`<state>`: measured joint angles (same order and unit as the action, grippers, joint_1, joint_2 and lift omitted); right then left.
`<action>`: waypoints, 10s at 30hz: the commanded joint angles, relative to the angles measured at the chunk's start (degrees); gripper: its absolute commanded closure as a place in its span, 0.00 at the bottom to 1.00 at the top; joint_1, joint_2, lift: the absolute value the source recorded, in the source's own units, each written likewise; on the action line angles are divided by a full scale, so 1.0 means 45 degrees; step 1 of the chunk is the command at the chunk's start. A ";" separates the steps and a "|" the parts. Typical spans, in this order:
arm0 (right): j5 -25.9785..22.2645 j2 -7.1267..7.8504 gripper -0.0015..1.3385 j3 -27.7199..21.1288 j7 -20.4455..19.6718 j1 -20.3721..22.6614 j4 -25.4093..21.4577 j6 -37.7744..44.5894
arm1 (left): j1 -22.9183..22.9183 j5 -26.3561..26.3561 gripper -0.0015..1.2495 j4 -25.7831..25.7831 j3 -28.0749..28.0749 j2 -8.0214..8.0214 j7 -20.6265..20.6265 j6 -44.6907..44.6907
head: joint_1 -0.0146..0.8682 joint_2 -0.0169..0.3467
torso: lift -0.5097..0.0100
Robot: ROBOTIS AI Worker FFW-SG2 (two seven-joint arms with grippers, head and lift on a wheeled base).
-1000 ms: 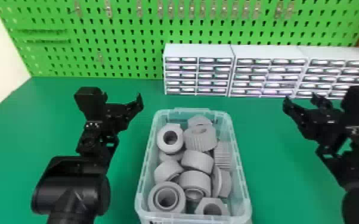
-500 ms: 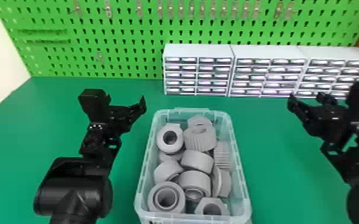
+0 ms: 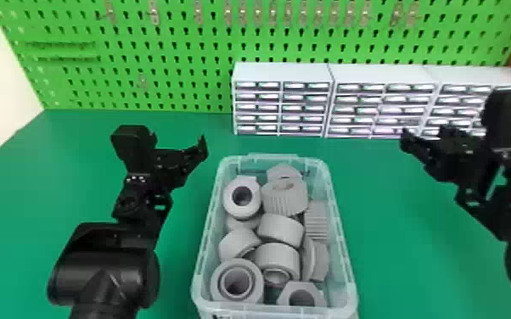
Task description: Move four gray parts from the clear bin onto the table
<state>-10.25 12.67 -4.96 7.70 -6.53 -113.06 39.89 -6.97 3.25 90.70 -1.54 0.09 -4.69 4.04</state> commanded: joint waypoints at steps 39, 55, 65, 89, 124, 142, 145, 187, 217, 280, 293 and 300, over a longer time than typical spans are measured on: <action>-0.1082 0.0250 0.37 0.2880 0.0046 -0.4682 0.0476 0.8636 | -0.0228 -0.0176 0.11 -0.0098 -0.0146 -0.0052 0.0202 0.0039 | 0.80 0.24 | 0.88; -0.2078 -0.0121 0.37 0.4521 0.0046 -0.6108 0.2390 0.8890 | -0.0208 -0.0176 0.11 -0.0195 -0.0009 -0.0052 0.0202 0.0117 | 0.80 0.24 | 0.88; -0.2664 -0.0140 0.38 0.5615 0.0046 -0.7006 0.3444 0.9163 | -0.0247 -0.0156 0.11 -0.0176 -0.0107 -0.0052 0.0338 0.0195 | 0.80 0.24 | 0.88; -0.2839 -0.0277 0.38 0.8017 0.1394 -0.8413 0.5769 0.9397 | -0.0247 -0.0059 0.11 -0.0176 -0.0087 -0.0052 0.0338 0.0195 | 0.80 0.24 | 0.88; -0.0320 -0.0629 0.38 0.9540 0.5554 -0.9077 0.7839 0.7991 | -0.0521 0.0020 0.11 -0.0078 -0.0166 -0.0052 0.0338 0.0195 | 0.80 0.24 | 0.88; -0.0085 -0.0668 0.38 1.0009 0.6355 -0.9135 0.8757 0.7640 | -0.0638 0.0059 0.11 0.0000 -0.0341 0.0020 0.0475 0.0156 | 0.80 0.24 | 0.88; -0.0085 -0.0668 0.38 1.0107 0.6433 -0.9135 0.8835 0.7601 | -0.0638 0.0059 0.11 0.0000 -0.0361 0.0020 0.0495 0.0137 | 0.80 0.24 | 0.88; -0.0652 -0.0746 0.48 1.0888 0.6628 -0.9409 0.9226 0.7405 | -0.0677 0.0352 0.11 0.0000 -0.0517 0.0352 0.0787 -0.0059 | 0.80 0.24 | 0.88; -0.0691 -0.0824 0.74 1.0693 0.6648 -0.9565 0.8620 0.7444 | -0.0560 0.0410 0.11 0.0020 -0.0537 0.0410 0.0885 -0.0059 | 0.80 0.24 | 0.88; 0.4211 -0.0511 0.74 0.5556 0.8425 -0.8139 0.5983 0.9534 | -0.0189 0.0410 0.11 0.0078 -0.0595 0.0449 0.1100 -0.0059 | 0.80 0.24 | 0.88; 0.5872 -0.0375 0.74 0.4072 0.9207 -0.7397 0.5983 0.9827 | -0.0150 0.0469 0.11 0.0098 -0.0634 0.0449 0.1217 -0.0059 | 0.80 0.24 | 0.88; 0.6516 -0.0238 0.74 0.3271 0.9597 -0.7045 0.5983 0.9944 | -0.0130 0.0527 0.11 0.0098 -0.0673 0.0449 0.1295 -0.0039 | 0.80 0.24 | 0.88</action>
<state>17.11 11.20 11.75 50.07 -39.15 -86.13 84.32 -7.57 5.54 91.14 -4.46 2.11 1.11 3.85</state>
